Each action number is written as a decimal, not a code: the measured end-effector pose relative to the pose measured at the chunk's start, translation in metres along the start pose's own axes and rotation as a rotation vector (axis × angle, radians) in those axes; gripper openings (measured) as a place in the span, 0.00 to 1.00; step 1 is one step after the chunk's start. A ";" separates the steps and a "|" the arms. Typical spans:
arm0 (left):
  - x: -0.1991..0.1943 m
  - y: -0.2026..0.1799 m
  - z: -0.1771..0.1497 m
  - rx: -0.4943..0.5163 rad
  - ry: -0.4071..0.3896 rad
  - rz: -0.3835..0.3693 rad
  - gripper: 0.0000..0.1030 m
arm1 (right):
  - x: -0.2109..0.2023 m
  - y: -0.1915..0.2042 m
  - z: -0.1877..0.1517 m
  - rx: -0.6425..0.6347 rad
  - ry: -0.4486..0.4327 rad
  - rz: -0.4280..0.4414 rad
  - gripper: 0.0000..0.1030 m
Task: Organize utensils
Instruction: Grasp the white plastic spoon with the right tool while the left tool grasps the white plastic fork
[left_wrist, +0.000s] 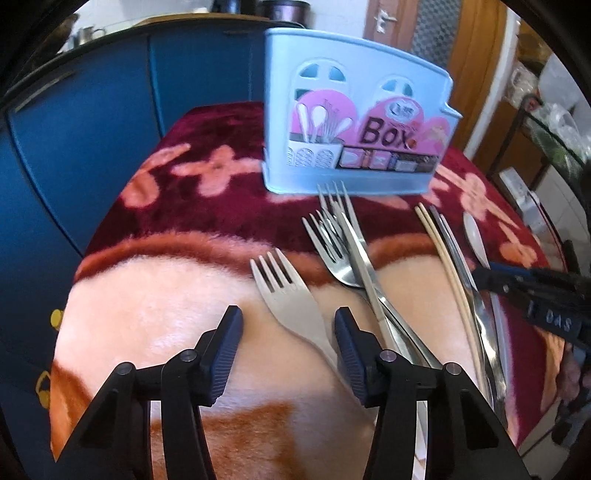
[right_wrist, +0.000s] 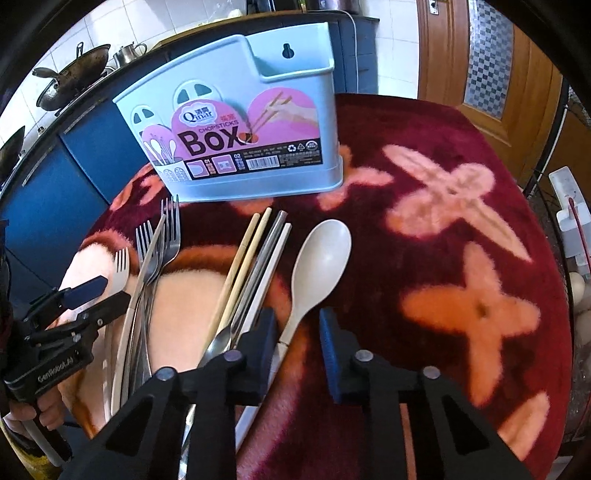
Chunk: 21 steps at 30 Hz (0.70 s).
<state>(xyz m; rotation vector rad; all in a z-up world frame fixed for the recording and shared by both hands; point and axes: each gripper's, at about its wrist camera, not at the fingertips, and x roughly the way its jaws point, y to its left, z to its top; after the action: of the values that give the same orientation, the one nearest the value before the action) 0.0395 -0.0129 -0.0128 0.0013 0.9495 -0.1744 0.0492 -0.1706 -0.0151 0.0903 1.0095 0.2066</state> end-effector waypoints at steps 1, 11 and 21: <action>0.000 -0.001 0.001 0.005 0.005 -0.005 0.51 | 0.000 0.000 0.001 -0.004 0.002 -0.002 0.18; -0.012 -0.005 0.003 -0.012 -0.039 -0.139 0.06 | -0.013 -0.007 -0.003 0.021 -0.033 0.052 0.07; -0.049 -0.007 0.011 0.011 -0.198 -0.166 0.04 | -0.055 -0.007 0.000 0.039 -0.206 0.115 0.07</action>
<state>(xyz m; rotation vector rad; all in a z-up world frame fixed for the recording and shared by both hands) 0.0194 -0.0138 0.0337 -0.0839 0.7507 -0.3270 0.0221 -0.1894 0.0297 0.2021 0.8034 0.2769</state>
